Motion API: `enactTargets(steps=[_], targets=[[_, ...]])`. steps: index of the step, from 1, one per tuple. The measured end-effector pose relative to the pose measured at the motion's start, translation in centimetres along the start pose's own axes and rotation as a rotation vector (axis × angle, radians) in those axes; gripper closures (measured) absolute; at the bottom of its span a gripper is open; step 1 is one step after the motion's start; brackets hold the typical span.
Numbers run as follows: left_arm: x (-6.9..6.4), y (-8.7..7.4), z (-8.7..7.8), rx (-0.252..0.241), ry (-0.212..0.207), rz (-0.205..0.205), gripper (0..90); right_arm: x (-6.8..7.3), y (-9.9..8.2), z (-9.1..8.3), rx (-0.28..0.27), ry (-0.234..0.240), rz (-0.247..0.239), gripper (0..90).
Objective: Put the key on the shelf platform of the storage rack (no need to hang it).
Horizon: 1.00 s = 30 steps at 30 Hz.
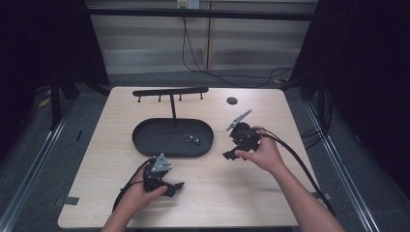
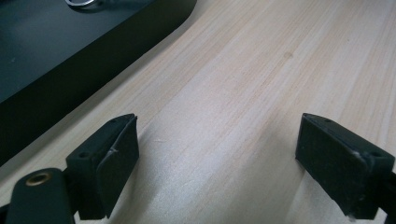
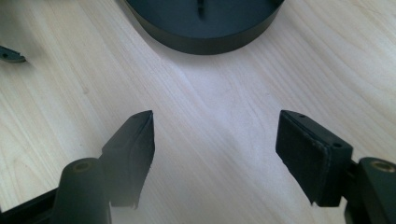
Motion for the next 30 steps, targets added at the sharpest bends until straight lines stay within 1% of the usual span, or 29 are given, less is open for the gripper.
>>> enactTargets(steps=[4, 8, 10, 12, 23, 30], targets=[[0.0, 0.0, 0.0, -0.001, 0.0, 0.0, 13.1, -0.1, -0.2, -0.4, -0.008, 0.002, 0.0, 28.5], [0.0, 0.0, 0.0, -0.001, -0.001, 0.0, 13.1, -0.4, -0.8, -0.7, -0.006, -0.003, 0.002, 28.5], [0.0, 0.0, 0.0, -0.002, -0.001, -0.001, 13.1, -0.6, -1.4, -0.7, 0.003, -0.007, 0.002, 28.4], [0.0, 0.0, 0.0, 0.0, 0.0, 0.0, 13.1, -0.7, -1.5, -0.8, 0.002, -0.01, 0.005, 28.4], [0.0, 0.0, 0.0, -0.002, 0.0, -0.001, 13.1, -1.2, -2.9, -1.6, -0.021, -0.005, 0.018, 28.5], [0.0, 0.0, 0.0, -0.001, 0.0, 0.0, 13.1, -1.6, -3.9, -1.3, -0.012, -0.004, 0.034, 28.5]])
Point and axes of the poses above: each handheld gripper's, and its own axes: z roughly forward along the jaws, y roughly out of its top, x roughly to its left, the point moved 10 cm from there along z, roughly forward along the jaws, and after that the axes turned 7 degrees about -z, right-handed, at the moved point
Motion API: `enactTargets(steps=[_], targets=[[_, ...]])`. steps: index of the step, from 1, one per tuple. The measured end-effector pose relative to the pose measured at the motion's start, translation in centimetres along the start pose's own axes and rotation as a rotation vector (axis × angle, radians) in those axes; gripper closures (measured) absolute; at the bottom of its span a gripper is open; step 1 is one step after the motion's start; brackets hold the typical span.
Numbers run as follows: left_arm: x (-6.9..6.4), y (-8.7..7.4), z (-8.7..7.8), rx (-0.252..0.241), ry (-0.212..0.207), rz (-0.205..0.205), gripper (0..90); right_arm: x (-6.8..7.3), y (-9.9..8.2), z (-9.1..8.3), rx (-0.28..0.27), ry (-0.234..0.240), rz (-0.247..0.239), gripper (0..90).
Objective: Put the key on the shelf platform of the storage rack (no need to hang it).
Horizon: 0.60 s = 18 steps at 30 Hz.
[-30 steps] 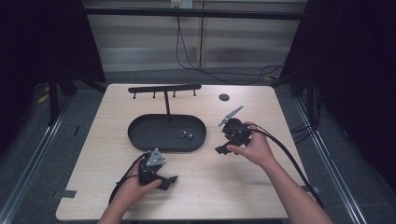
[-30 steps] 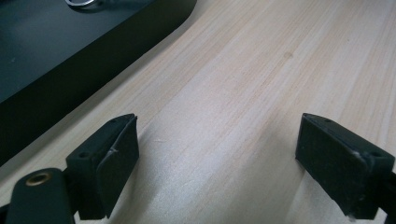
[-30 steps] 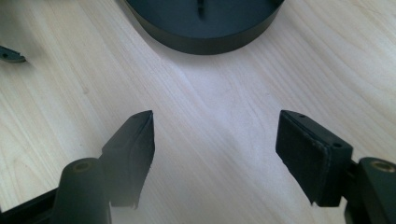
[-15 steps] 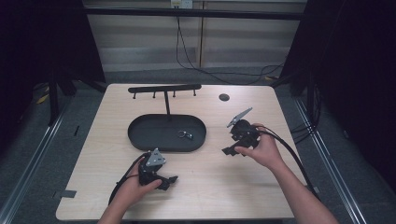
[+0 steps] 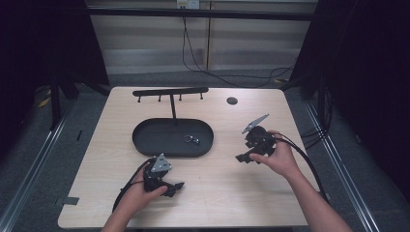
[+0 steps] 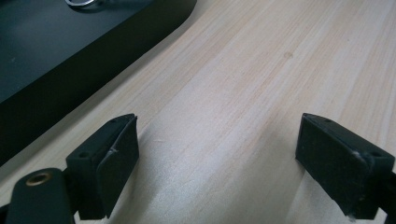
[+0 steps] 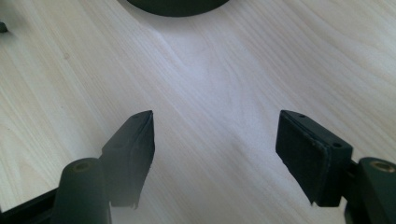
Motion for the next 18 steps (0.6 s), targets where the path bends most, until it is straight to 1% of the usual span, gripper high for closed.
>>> enactTargets(steps=[8, 18], targets=[[0.0, 0.0, 0.0, -0.001, 0.0, -0.002, 13.1, -0.4, -0.8, -0.1, 0.0, -0.002, 0.008, 28.5], [0.0, 0.0, 0.0, 0.0, 0.0, 0.0, 13.1, -0.9, -2.3, -0.4, -0.002, 0.001, 0.026, 28.4]])
Point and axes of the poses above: each handheld gripper's, and its own axes: z roughly forward along the jaws, y roughly out of its top, x roughly to its left, the point moved 10 cm from there along z, roughly forward along the jaws, and after that the axes turned 7 degrees about -z, right-handed, at the moved point
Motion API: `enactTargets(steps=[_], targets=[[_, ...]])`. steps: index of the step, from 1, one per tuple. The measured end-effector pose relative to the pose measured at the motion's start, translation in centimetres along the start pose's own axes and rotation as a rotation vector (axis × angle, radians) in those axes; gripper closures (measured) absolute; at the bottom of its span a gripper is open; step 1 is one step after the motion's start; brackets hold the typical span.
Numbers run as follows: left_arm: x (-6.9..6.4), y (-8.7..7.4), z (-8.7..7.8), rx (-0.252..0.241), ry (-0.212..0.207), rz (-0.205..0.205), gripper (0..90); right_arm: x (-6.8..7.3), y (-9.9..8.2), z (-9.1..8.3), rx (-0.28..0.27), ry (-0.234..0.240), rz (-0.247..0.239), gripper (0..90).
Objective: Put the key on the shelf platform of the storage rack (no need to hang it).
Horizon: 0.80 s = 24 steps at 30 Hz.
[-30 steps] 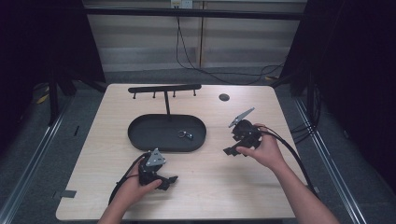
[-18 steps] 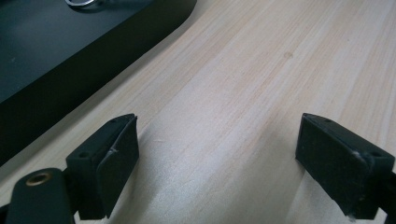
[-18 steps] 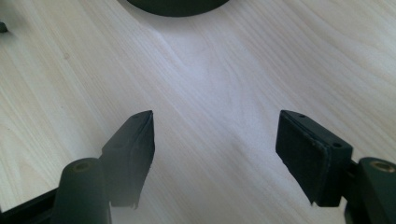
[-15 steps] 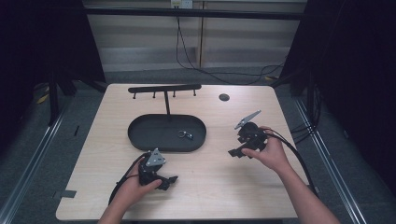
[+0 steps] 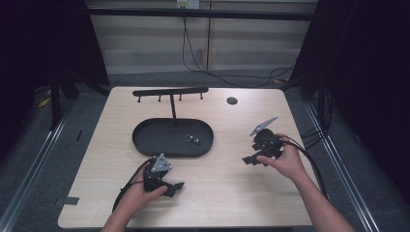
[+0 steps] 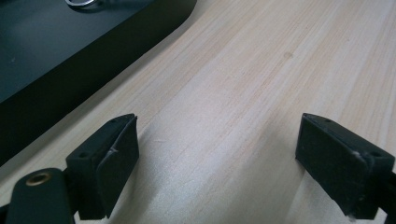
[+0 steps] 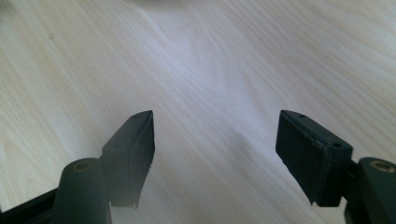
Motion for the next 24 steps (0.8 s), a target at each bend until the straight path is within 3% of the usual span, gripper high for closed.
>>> enactTargets(steps=[24], targets=[[0.0, 0.0, 0.0, 0.0, 0.0, 0.0, 13.1, -0.8, -4.1, 0.3, -0.007, -0.005, 0.04, 27.4]])
Point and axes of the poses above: each handheld gripper's, and its own axes: z roughly forward along the jaws, y roughly out of its top, x roughly to its left, the point moved 10 cm from there along z, roughly forward along the jaws, and after that the axes turned 7 degrees about -z, right-handed, at the moved point
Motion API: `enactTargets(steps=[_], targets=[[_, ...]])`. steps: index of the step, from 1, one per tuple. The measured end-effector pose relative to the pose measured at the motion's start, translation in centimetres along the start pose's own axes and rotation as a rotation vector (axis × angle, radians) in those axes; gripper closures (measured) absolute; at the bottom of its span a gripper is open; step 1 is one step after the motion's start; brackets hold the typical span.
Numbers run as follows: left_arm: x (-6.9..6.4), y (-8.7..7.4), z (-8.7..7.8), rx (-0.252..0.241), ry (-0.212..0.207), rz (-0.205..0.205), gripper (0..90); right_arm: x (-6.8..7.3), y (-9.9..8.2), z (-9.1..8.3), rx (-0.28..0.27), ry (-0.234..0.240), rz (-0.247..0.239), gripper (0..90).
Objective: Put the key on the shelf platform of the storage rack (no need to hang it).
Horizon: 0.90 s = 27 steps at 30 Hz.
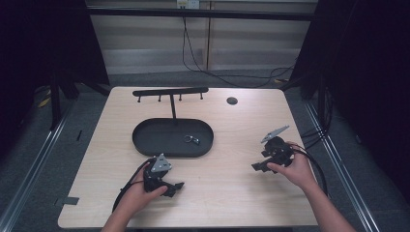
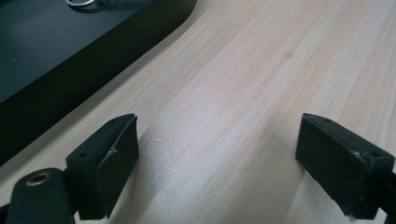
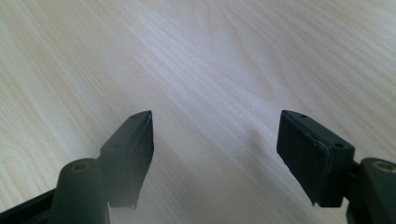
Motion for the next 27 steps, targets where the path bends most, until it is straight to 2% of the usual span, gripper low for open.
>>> enactTargets(steps=[13, 18, 27], targets=[[0.0, 0.0, 0.0, 0.0, 0.0, 0.0, 13.1, -0.2, -1.7, 0.7, 0.005, -0.01, -0.001, 25.2], [0.0, 0.0, 0.0, -0.001, 0.0, -0.001, 13.1, -0.2, -2.4, 1.1, 0.027, -0.015, -0.018, 24.3], [0.0, 0.0, 0.0, -0.002, -0.001, -0.003, 13.1, -0.1, -3.0, 1.7, 0.023, -0.026, -0.049, 21.4]])
Point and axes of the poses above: each handheld gripper's, and its own axes: z roughly forward along the jaws, y roughly out of its top, x roughly to its left, the point moved 10 cm from there along z, roughly forward along the jaws, and after that the axes turned 7 degrees about -z, right-handed, at the moved point
